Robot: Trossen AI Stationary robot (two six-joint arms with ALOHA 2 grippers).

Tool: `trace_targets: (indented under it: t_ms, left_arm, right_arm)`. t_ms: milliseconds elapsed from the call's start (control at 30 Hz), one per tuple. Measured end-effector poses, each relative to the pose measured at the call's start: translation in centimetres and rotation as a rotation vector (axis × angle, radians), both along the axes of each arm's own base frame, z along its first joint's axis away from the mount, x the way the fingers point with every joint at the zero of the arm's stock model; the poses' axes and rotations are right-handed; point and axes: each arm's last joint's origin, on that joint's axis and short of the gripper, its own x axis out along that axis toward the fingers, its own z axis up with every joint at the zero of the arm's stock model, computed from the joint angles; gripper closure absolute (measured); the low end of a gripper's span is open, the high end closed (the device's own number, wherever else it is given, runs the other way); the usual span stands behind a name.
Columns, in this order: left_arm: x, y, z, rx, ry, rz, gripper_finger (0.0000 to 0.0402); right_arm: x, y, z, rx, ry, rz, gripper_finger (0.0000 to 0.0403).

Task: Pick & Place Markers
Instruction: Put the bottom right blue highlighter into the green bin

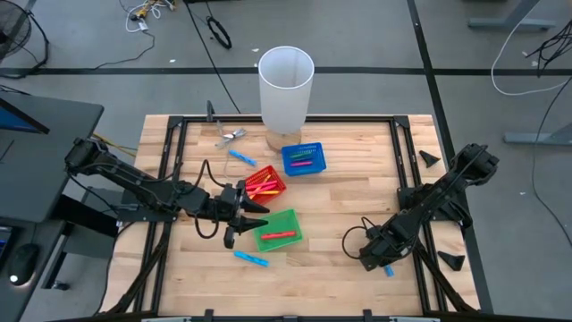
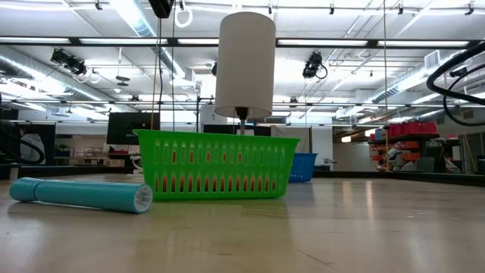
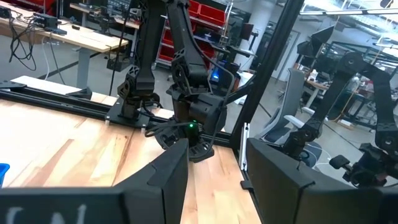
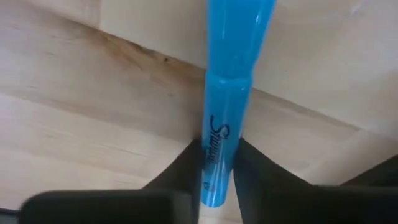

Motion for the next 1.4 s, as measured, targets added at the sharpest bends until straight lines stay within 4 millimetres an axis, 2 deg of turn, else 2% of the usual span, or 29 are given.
trace_targets:
  t_ms: [100, 267, 500, 633, 1067, 1400]
  left_arm:
    - [0.0, 0.0, 0.0, 0.000, 0.000, 0.000, 0.0234]
    - [0.0, 0.0, 0.0, 0.000, 0.000, 0.000, 0.0234]
    - [0.0, 0.0, 0.0, 0.001, -0.001, 0.000, 0.0234]
    - [0.0, 0.0, 0.0, 0.001, -0.001, 0.014, 0.0234]
    - [0.0, 0.1, 0.0, 0.001, -0.003, 0.038, 0.0234]
    - [0.0, 0.1, 0.0, -0.002, -0.003, 0.039, 0.0234]
  right_arm:
    - [0.0, 0.0, 0.1, 0.002, -0.008, 0.003, 0.0356]
    - [0.2, -0.1, 1.0, -0.025, -0.053, 0.071, 0.0357]
    - [1.4, -1.2, 4.4, -0.120, -0.268, 0.189, 0.0357]
    - [2.6, -1.8, 6.5, -0.201, -0.456, 0.257, 0.0357]
    - [7.7, -3.8, 13.2, -0.487, -0.921, 0.504, 0.0357]
    - [11.2, -4.8, 17.2, -0.626, -1.341, 0.565, 0.0357]
